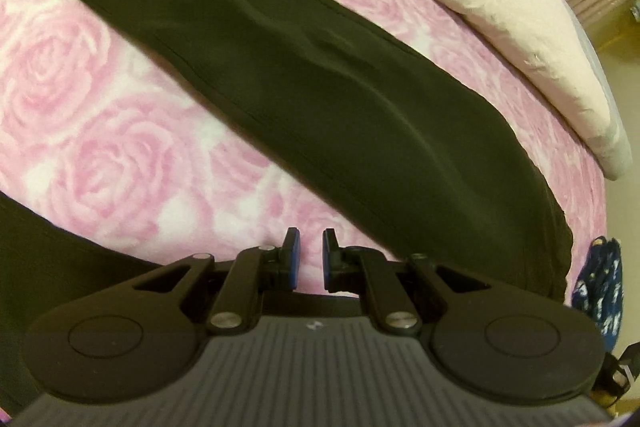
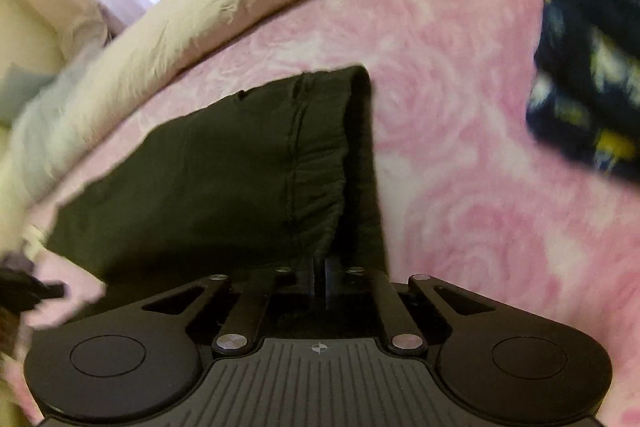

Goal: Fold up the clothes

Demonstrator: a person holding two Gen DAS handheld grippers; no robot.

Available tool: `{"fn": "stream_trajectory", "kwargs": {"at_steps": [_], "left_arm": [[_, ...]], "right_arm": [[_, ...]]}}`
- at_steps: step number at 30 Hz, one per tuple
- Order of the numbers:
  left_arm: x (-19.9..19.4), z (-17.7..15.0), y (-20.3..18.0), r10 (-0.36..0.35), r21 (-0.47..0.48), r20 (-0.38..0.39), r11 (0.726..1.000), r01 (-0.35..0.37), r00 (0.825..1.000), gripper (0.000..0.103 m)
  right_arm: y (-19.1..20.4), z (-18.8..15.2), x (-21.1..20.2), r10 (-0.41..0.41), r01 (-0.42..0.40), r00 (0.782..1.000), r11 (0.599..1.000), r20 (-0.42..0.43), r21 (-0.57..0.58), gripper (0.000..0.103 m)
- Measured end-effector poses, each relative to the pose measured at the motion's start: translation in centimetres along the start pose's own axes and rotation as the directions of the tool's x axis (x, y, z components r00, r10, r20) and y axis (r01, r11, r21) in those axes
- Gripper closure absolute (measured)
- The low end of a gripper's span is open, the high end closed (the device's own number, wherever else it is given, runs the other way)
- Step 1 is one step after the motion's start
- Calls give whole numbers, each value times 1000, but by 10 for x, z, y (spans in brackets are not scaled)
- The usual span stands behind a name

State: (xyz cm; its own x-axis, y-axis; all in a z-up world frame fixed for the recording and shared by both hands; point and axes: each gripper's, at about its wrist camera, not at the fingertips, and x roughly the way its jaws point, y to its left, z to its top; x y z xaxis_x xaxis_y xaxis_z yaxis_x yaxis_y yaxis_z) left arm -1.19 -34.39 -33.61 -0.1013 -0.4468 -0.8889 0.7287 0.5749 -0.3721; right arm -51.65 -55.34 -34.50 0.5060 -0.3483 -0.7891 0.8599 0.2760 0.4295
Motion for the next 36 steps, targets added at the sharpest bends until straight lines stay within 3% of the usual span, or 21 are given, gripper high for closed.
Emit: {"fn": "stream_trajectory", "kwargs": {"at_steps": [2,4,5,7,8,10,12,15,18,20,22,25,27,28,30,32,34,36], "left_arm": [[-10,-2,7,41,12,23,999,-41,999,97],[-21,-5,17,84,20,49,996,-85,995,96],[-28,-8,23,108,17,63,994,-109,992,96],[-42,-13,37,156,3,86,988,-157,984,96],[-48,-16,44,179,-3,94,984,-180,979,96],[-57,-25,55,221,2,105,975,-222,970,96],[-60,-35,62,248,40,112,966,-254,962,96],[-60,-51,74,288,108,126,947,-302,949,96],[-48,-62,94,333,205,141,911,-357,932,89],[-45,-66,119,366,233,169,887,-398,915,85],[-53,-64,147,405,237,225,860,-453,886,85],[-74,-51,197,520,133,247,818,-560,818,85],[-91,-43,231,578,33,218,801,-598,787,90],[-100,-40,243,587,-6,207,801,-599,783,95],[-117,-43,247,520,19,239,842,-539,820,94],[-124,-53,238,432,134,272,868,-478,860,90],[-114,-63,237,417,219,251,854,-471,873,86],[-104,-68,246,429,248,226,843,-478,875,86]], "right_arm": [[-5,-8,2,-22,21,999,998,25,63,103],[11,-8,-1,-93,92,995,995,27,25,101],[19,-7,-4,-130,130,991,992,27,2,94],[32,-8,-14,-226,227,972,974,71,-5,58],[38,-8,-20,-274,275,957,961,94,-6,50],[50,-9,-31,-366,370,920,929,140,-4,50],[73,-20,-40,-316,330,932,942,177,-58,50],[110,-46,-25,-264,283,958,932,114,-228,50],[123,-77,-1,-304,307,950,885,64,-351,50],[118,-98,6,-374,380,922,822,101,-424,50],[105,-104,-3,-445,453,888,804,117,-385,50],[96,-98,-29,-454,461,887,855,88,-237,50],[114,-100,-36,-492,498,866,824,96,-269,50],[127,-105,-38,-488,498,866,818,111,-287,50],[153,-118,-42,-450,470,882,828,138,-306,50],[175,-133,-36,-400,419,908,853,127,-312,50],[194,-155,-23,-389,398,916,854,97,-335,50],[196,-178,-13,-446,437,893,828,58,-351,50]]}}
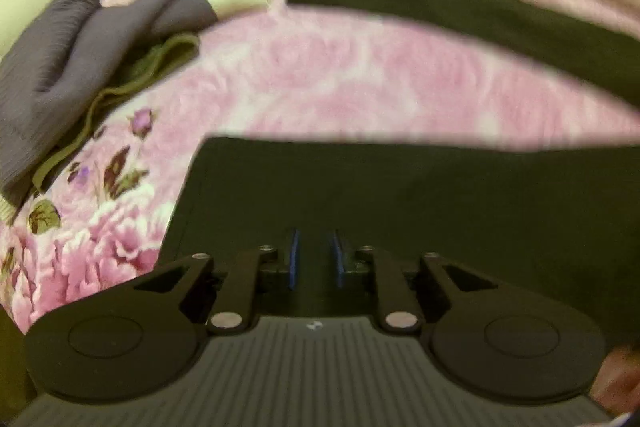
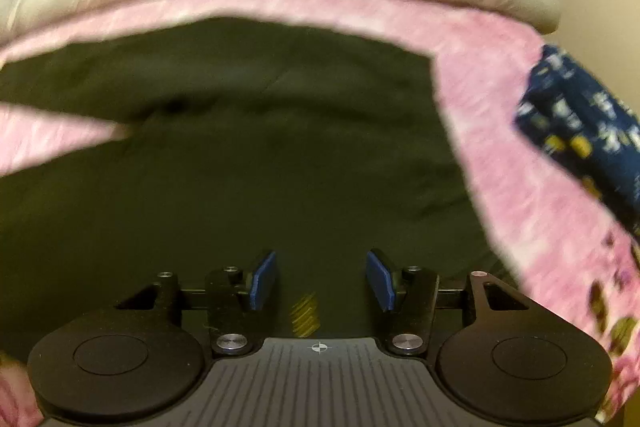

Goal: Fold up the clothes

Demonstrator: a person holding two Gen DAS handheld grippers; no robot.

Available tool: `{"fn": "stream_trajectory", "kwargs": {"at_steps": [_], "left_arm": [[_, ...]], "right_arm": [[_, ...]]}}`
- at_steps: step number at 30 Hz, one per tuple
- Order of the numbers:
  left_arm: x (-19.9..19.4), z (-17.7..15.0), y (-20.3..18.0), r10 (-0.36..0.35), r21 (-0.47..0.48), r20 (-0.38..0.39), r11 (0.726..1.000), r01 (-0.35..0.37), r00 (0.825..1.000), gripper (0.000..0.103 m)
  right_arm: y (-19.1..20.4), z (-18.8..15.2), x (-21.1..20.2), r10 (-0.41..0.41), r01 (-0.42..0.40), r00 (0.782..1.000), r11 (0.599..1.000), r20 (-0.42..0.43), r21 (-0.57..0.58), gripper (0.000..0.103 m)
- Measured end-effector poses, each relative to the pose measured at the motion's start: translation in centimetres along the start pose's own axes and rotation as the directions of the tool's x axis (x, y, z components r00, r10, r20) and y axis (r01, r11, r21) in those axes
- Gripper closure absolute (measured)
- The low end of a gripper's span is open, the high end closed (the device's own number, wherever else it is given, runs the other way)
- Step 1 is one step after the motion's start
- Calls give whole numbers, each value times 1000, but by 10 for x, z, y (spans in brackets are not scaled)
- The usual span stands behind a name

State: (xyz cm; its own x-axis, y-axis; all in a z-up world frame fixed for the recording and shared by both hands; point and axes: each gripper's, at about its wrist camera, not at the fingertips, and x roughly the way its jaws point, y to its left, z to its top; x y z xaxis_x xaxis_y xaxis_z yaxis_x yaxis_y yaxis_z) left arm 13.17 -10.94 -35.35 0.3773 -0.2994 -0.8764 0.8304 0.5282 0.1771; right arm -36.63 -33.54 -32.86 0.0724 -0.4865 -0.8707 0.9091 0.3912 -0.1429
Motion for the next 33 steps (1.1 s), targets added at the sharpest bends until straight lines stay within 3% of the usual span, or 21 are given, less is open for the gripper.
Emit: {"fn": "stream_trajectory", "kwargs": {"at_steps": [2,5,8,11,15,21,26,33], "left_arm": [[11,-8,24,19,-87,-21,996,-21,1000,69],[10,-3,60,65,-208,-107,974,-86,992,75],[-2,5,75,116,-208,-220,964,-163,968,83],[-36,13,58,55,-137,-251,986,-92,966,83],[-91,21,11,-53,-10,-237,999,52,970,82],[-163,35,-41,-185,94,-177,975,204,967,79],[-214,53,-47,-189,83,-90,977,196,978,74],[-262,64,-59,-101,-7,21,995,101,995,72]], "right_arm": [[3,-18,3,-39,40,998,999,-52,18,50],[-18,-30,-13,-66,83,992,985,-112,152,50],[-28,-31,-39,-79,126,976,965,-203,230,50],[-23,-34,-78,-16,87,979,936,-205,341,50],[1,-32,-125,80,9,978,906,-191,424,50],[39,-28,-177,155,-82,975,915,-156,395,50],[40,-11,-204,168,-121,981,918,-95,377,50],[18,22,-230,203,-191,979,927,-2,323,50]]}}
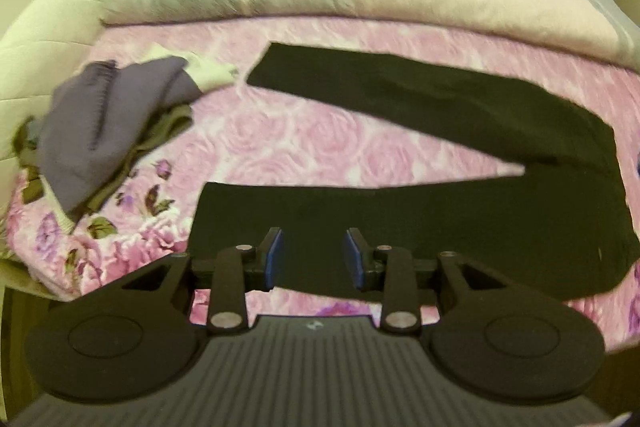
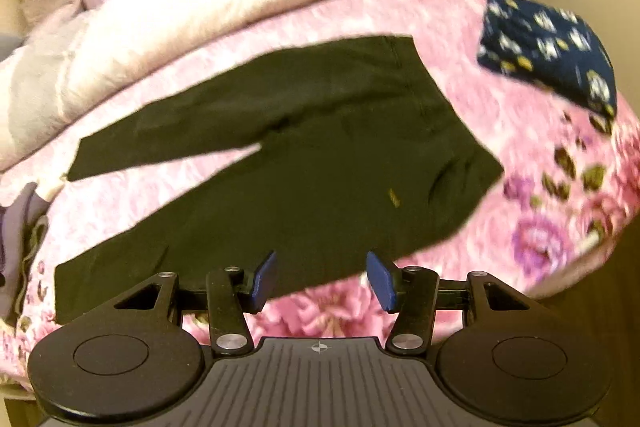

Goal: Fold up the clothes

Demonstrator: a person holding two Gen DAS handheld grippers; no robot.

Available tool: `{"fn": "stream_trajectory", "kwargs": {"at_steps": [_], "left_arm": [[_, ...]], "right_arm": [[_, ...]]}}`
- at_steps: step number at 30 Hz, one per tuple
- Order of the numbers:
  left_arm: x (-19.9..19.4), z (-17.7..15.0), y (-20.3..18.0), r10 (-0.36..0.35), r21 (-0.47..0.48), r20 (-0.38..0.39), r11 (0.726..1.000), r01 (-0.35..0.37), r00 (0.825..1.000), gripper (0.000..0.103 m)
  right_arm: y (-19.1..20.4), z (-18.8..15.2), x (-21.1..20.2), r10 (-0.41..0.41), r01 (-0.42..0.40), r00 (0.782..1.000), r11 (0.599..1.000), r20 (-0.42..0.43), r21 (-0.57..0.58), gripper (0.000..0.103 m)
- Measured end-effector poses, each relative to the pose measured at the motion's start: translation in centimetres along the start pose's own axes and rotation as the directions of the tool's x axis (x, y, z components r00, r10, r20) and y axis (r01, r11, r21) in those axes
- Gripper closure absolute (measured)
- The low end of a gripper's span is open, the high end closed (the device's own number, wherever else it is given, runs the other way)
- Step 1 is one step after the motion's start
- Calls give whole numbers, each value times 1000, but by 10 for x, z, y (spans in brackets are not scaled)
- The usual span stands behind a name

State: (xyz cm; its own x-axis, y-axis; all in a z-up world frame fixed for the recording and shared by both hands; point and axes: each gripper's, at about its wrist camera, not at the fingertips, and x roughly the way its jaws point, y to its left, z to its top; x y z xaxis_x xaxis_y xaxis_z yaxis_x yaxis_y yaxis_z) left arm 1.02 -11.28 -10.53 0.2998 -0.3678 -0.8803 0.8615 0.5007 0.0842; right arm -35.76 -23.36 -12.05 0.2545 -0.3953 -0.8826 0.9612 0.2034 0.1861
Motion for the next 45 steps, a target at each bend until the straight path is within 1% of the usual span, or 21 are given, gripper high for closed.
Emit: {"fn": "stream_trajectory", "kwargs": {"at_steps": [4,9,12,17,24,26,31,35,41,45], "left_arm": [[-16,-13,-31,-1,-50,-5,999,1,1000,71],[-36,-31,-80,-11,-63,-11,998,10,1000,71],[-51,-39,-103,-2,-78,3,997,2,1000,71],[-79,-64,-129,24,-98,19,995,-23,1000,70],[-110,-103,-143,76,-138,-6,988,-76,997,70],[-118,-112,-147,84,-144,-4,986,-84,996,66],[-132,-130,-156,89,-164,1,983,-88,996,65],[-140,-140,-159,90,-175,8,981,-87,996,65],[-149,-146,-164,93,-185,27,979,-87,995,65],[-150,-151,-167,93,-187,22,978,-87,995,64]], "right_arm": [[-24,9,-10,19,-19,1000,998,-2,-61,50],[-70,12,-25,19,-20,1000,996,-14,-90,50],[-94,14,-34,22,-25,999,992,-23,-126,50],[-119,15,-44,44,-49,999,980,-30,-193,50],[-134,1,-46,105,-122,991,959,-80,-257,50],[-138,-3,-45,113,-135,989,954,-97,-269,50],[-147,-11,-47,121,-152,985,945,-123,-290,50],[-155,-14,-50,121,-156,984,944,-133,-292,50],[-162,-16,-57,127,-158,985,940,-120,-304,50],[-166,-18,-58,129,-161,984,940,-125,-302,50]]}}
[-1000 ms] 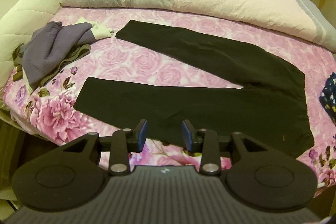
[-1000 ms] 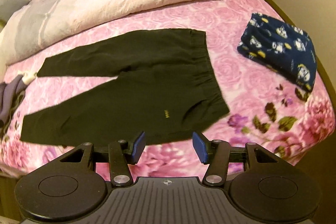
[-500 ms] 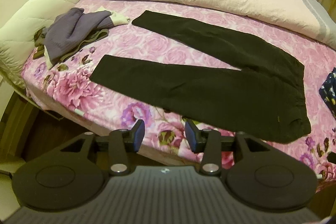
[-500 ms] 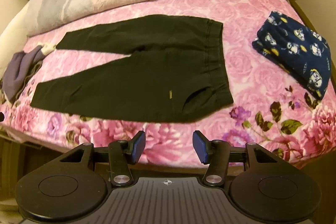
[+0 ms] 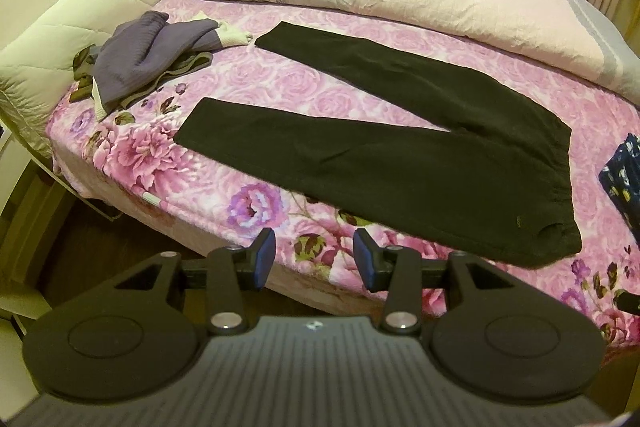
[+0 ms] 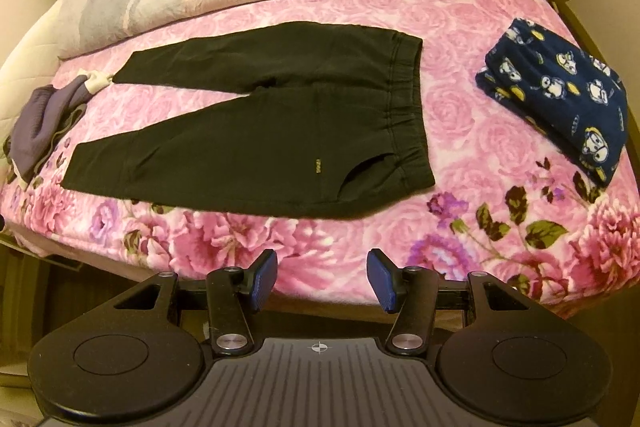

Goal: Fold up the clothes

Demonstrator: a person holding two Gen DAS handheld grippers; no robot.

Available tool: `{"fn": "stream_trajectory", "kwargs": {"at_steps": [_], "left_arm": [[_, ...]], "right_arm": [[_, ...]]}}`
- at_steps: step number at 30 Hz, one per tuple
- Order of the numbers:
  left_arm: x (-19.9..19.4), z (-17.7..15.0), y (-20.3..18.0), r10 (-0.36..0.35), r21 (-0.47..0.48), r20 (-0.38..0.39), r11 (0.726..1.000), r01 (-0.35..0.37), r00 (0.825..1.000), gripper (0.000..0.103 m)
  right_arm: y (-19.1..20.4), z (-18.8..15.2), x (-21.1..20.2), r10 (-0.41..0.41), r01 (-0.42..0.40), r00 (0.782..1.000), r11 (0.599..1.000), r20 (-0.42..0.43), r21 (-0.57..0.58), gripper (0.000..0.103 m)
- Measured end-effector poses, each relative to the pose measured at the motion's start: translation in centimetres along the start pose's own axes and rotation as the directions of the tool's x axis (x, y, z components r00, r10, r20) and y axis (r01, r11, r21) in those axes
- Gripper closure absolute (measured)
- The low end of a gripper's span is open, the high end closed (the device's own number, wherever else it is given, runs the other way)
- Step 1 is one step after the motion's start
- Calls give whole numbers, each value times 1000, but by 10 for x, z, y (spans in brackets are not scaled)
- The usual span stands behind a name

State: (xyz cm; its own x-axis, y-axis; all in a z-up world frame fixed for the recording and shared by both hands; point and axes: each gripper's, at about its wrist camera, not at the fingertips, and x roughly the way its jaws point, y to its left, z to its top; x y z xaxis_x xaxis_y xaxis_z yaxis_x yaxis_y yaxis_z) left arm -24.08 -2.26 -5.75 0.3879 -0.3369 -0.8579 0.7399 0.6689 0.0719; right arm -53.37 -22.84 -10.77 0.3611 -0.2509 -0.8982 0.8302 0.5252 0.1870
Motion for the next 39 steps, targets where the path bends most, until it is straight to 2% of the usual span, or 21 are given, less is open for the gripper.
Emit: {"fn": "stream_trajectory", "kwargs": {"at_steps": [14,24,33,39], "left_arm": [[-5,-14,3,28,-23,-11,999,-28,1000,62],[1,-6,9,51,-33,-15,998,-52,999,61],[33,19,16,38,-12,-50,999,-39,998,61],[66,55,30,21,8,-58,1000,-20,998,61]], "right_arm": [[-2,-3,4,17,-17,999,1000,-30,-10,50],[6,6,16,35,-36,999,999,-39,-20,50],[13,27,30,11,-11,999,1000,-49,-4,50],[26,50,45,-27,28,998,999,-51,25,50]]}}
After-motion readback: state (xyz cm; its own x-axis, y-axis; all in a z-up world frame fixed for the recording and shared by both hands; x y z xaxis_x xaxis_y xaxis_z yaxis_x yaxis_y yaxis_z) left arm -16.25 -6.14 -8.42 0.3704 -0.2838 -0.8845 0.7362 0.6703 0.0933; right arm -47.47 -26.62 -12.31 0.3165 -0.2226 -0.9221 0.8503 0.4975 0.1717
